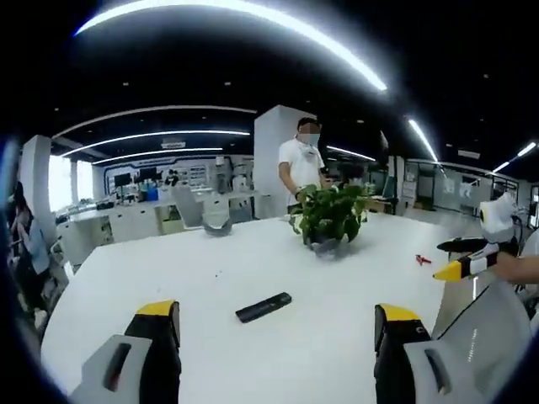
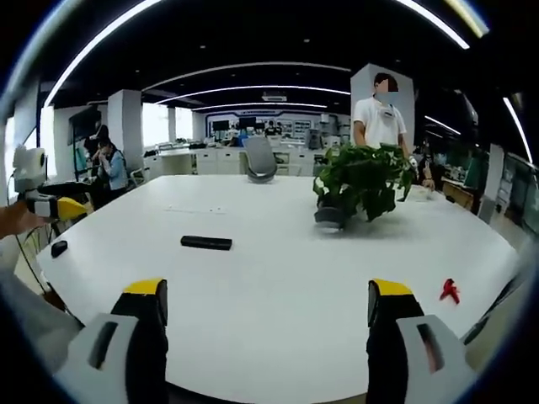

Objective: Press the specified remote control buttons in sequence, fully releasing each button before pressing the next.

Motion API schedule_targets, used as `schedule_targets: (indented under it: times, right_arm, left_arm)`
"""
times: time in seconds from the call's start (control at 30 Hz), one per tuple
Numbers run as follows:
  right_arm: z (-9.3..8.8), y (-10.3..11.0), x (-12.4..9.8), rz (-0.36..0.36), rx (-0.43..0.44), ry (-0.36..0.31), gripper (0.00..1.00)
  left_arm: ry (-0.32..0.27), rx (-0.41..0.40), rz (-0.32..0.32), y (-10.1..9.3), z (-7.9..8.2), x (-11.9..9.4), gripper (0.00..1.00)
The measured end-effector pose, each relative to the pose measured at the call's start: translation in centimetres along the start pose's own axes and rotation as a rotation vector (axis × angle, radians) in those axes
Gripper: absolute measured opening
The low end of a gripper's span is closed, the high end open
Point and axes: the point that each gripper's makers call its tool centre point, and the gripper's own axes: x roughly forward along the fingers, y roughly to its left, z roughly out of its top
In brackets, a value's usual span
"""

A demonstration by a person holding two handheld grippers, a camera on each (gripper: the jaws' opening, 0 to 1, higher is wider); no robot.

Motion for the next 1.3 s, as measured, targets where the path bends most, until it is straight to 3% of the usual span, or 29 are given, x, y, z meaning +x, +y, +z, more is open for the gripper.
schedule_targets:
  times: [0.23, 0.4, 0.5, 0.63, 0.8, 0.9, 1.03, 1.3]
  right_arm:
    - [0.1, -0.4, -0.1, -0.019, 0.001, -0.007, 1.0]
    - [0.1, -0.4, -0.1, -0.023, -0.008, -0.006, 1.0]
    - [0.2, -0.5, -0.1, -0.029, -0.01, -0.007, 1.0]
    - [0.0, -0.7, 0.0, -0.033, -0.008, 0.001, 1.0]
    - [0.2, -0.8, -0.2, -0.039, -0.009, -0.009, 1.0]
    - [0.2, -0.9, -0.2, -0.041, -0.002, -0.011, 1.0]
    - [0.2, -0.7, -0.2, -0.034, -0.005, -0.013, 1.0]
    - [0.2, -0.2, -0.2, -0.013, -0.008, -0.012, 1.0]
  left_arm:
    - [-0.097, -0.071, 0.064, -0.8, 0.2, -2.9, 1.0]
    - [-0.15, -0.123, 0.135, -0.6, -0.6, -4.2, 1.0]
    - [-0.107, -0.136, 0.148, -0.4, -2.2, -3.9, 1.0]
    - [-0.072, -0.109, 0.17, -0.2, -2.4, -3.9, 1.0]
    - [-0.083, -0.119, 0.194, -0.1, -3.1, -5.0, 1.0]
    - [-0.071, -0.063, 0.232, 0.2, -3.1, -5.1, 1.0]
    - [-0.028, -0.016, 0.234, 0.3, -3.7, -4.8, 1.0]
    - [-0.048, -0.044, 0.252, 0.9, -3.6, -5.1, 1.0]
